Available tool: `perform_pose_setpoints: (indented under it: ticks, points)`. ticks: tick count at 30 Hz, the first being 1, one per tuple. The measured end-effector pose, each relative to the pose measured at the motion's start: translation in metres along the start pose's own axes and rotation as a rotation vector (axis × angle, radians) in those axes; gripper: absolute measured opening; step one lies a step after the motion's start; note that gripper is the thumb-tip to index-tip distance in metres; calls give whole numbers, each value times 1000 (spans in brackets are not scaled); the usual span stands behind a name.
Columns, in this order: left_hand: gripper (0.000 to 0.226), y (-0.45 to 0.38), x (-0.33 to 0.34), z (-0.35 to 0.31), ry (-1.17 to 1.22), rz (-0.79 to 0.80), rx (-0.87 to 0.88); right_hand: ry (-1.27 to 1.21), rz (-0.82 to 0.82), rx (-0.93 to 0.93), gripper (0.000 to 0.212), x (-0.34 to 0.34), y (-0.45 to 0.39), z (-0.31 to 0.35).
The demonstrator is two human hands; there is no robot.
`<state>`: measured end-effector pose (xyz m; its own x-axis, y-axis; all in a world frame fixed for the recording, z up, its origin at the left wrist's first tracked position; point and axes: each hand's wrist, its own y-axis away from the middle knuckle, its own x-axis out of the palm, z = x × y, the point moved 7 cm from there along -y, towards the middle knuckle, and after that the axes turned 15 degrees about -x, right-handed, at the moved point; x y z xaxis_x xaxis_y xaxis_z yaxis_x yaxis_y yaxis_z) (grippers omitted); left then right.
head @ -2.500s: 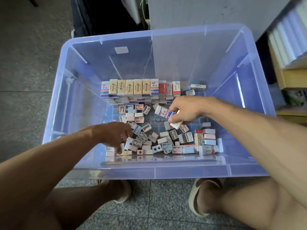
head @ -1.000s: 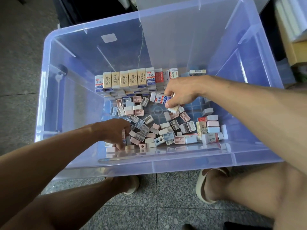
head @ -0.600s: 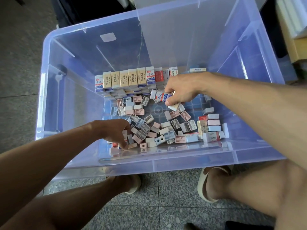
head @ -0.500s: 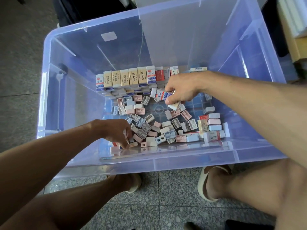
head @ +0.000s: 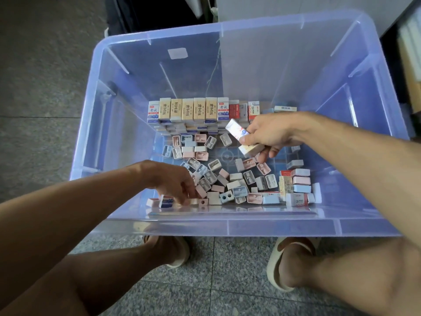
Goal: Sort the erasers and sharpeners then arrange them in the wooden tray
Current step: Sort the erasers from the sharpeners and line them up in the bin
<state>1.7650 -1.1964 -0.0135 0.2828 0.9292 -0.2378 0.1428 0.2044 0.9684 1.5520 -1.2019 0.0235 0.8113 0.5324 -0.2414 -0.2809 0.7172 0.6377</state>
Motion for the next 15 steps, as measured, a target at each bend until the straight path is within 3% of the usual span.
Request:
perform_pose_setpoints:
  ticks: [8,15]
  points:
    - [9,3,-6,-7,-5,-32,43,86,-73,73,26,-2,15,-13]
    - [25,7,-8,-7,13,-76,10,-89,-449,34,27,-26,9,-25]
